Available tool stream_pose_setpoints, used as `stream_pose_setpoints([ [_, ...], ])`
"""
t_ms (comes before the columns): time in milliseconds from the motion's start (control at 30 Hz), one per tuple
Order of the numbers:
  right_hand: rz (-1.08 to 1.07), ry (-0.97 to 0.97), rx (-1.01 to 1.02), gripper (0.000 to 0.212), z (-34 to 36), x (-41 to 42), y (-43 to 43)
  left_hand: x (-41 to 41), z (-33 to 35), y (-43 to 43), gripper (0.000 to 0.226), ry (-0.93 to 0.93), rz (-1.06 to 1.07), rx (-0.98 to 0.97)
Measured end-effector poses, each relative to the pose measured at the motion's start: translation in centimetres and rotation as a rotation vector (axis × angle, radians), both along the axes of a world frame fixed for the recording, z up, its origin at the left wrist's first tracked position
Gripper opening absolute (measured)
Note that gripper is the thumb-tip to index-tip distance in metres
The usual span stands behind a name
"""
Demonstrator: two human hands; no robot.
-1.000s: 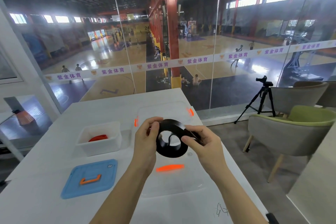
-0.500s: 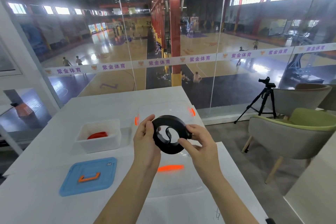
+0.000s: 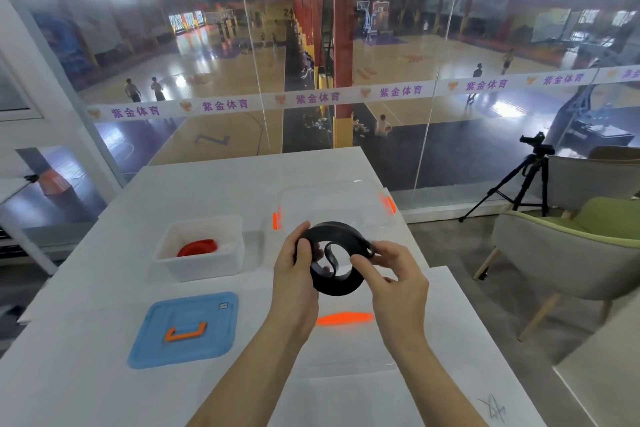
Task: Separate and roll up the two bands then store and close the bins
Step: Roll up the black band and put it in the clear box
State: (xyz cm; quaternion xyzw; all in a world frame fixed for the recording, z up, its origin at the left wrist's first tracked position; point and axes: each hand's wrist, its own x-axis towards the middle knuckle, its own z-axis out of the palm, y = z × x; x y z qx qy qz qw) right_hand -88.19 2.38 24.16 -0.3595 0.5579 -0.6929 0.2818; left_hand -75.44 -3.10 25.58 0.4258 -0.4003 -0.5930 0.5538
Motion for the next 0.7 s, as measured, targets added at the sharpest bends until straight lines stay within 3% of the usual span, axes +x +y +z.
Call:
stream_pose_setpoints([
  [500, 0.204, -0.043, 0.167, 0.041, -0.7, 6.8, -10.0, 6.3, -1.6, -11.9, 0.03, 0.23, 0.096, 0.141],
  [700, 0.112, -0.038, 0.212, 0.037, -3.0, 5.9, -14.0, 4.9, -4.1, -16.4, 0.03, 0.212, 0.064, 0.2],
])
